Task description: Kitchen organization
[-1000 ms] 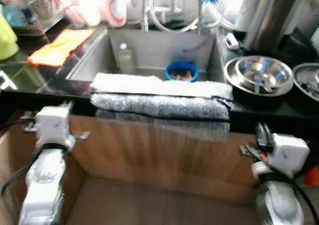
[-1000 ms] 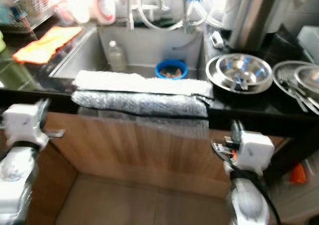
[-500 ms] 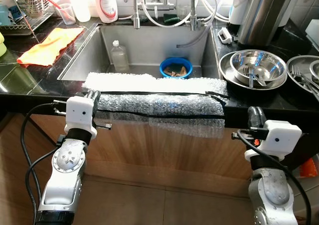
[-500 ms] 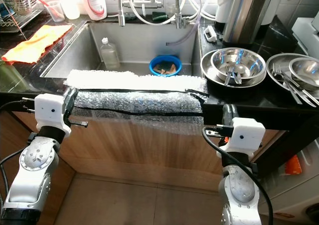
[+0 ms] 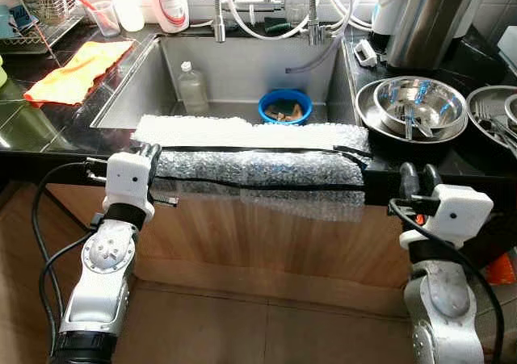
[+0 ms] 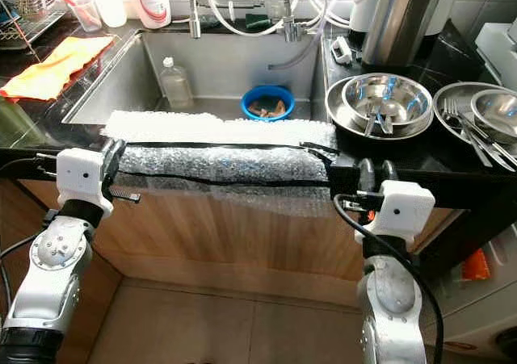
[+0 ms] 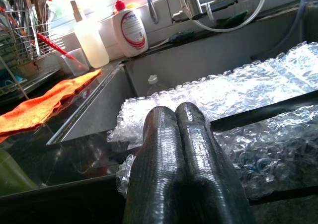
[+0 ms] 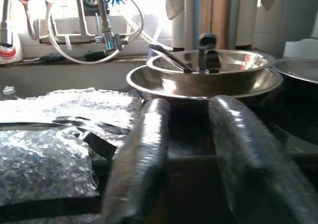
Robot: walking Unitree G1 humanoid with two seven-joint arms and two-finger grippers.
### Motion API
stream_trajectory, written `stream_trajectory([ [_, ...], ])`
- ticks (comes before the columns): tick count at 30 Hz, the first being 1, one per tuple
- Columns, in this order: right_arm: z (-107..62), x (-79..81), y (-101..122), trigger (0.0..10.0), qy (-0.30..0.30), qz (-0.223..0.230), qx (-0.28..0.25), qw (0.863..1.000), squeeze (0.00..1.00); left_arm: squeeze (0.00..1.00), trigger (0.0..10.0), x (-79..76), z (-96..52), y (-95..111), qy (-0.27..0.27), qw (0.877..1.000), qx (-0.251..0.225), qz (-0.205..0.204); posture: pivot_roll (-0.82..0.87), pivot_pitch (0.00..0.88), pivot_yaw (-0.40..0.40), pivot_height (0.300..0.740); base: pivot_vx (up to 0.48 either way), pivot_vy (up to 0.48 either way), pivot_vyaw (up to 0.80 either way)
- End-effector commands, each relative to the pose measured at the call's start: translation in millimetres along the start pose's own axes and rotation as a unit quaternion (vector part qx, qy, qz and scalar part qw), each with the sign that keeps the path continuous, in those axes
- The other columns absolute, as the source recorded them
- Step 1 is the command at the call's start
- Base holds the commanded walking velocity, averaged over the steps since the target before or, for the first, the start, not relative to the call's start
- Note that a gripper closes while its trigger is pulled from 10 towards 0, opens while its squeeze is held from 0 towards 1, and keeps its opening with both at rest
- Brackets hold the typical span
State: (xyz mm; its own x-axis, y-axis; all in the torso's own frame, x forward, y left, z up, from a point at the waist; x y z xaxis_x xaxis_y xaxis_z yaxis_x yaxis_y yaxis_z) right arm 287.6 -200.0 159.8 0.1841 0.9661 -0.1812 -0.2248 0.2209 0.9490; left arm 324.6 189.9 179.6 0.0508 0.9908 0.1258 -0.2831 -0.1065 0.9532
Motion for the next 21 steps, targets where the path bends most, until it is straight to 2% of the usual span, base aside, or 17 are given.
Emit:
stream_trajectory([
  [1, 1.5, 1.7, 0.5, 10.0, 0.005, 0.005, -0.004, 1.000, 1.00, 0.00, 10.0, -1.1, 1.5, -0.6, 0.000, 1.000, -0.001, 0.005, -0.03, 0.101, 0.044, 0.740, 0.000, 0.000, 0.00],
  [13, 12.0, 11.4, 0.5, 10.0, 0.025, 0.009, -0.010, 1.000, 1.00, 0.00, 10.0, -0.7, 3.8, 1.5, 0.006, 1.000, -0.008, 0.003, -0.02, 0.098, 0.042, 0.740, 0.000, 0.000, 0.00],
  [14, 13.4, 12.5, 0.9, 10.0, 0.027, 0.008, -0.012, 1.000, 0.69, 0.00, 10.0, -0.7, 4.5, 1.9, 0.006, 1.000, -0.009, 0.003, -0.02, 0.098, 0.042, 0.740, 0.000, 0.000, 0.00],
  [15, 14.6, 13.4, 1.5, 10.0, 0.028, 0.008, -0.013, 0.999, 0.12, 0.00, 10.0, -0.7, 5.1, 2.3, 0.006, 1.000, -0.010, 0.002, -0.02, 0.098, 0.042, 0.740, 0.000, 0.000, 0.00],
  [16, 15.5, 13.9, 1.9, 10.0, 0.029, 0.007, -0.014, 0.999, 0.12, 0.00, 10.0, -0.8, 5.5, 2.6, 0.006, 1.000, -0.010, 0.002, -0.02, 0.098, 0.042, 0.740, 0.000, 0.000, 0.00],
  [17, 16.8, 14.1, 2.3, 10.0, 0.030, 0.007, -0.015, 0.999, 0.00, 0.00, 10.0, -1.1, 6.1, 3.2, 0.006, 1.000, -0.012, 0.002, -0.02, 0.098, 0.041, 0.740, 0.000, 0.000, 0.00],
  [21, 19.4, 14.5, 3.2, 10.0, 0.032, 0.004, -0.020, 0.999, 0.00, 0.00, 10.0, -2.2, 6.7, 3.8, 0.006, 1.000, -0.014, 0.000, -0.02, 0.099, 0.042, 0.740, 0.000, 0.000, 0.00],
])
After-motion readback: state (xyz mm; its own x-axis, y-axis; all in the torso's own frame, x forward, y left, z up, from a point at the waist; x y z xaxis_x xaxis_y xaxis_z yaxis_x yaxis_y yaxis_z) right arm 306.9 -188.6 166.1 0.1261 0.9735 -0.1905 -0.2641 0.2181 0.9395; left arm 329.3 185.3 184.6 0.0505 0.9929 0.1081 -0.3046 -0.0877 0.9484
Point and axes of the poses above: a point about 5 cm out from each wrist's last joint towards the gripper, its own z axis pointing out of the wrist towards the gripper, its own y axis along the axis of the wrist's last joint, x = y × z, the point moved 3 cm from there along z, pointing out of the wrist towards the gripper, and after that the axes turned 9 degrees about -z, right-handed, at the moved point
